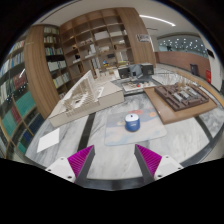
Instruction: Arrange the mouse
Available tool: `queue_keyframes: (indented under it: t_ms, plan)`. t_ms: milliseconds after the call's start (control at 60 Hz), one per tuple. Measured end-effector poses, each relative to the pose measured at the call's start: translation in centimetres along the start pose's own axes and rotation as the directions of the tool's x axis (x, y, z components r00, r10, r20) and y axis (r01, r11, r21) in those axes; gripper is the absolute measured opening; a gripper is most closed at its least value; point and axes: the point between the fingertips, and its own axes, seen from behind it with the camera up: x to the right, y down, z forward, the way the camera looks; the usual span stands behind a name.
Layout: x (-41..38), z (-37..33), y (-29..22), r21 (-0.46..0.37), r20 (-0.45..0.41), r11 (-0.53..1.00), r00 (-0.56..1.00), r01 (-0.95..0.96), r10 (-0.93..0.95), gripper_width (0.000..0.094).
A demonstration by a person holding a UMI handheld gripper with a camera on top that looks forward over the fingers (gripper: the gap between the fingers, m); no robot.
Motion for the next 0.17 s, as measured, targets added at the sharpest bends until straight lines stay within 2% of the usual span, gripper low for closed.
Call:
queue_keyframes:
  t_ms: [167]
  plan:
    - [-2.0, -1.1, 4.0, -0.016, 0.055, 1.000, 0.998, -0.019, 0.020, 0.0830]
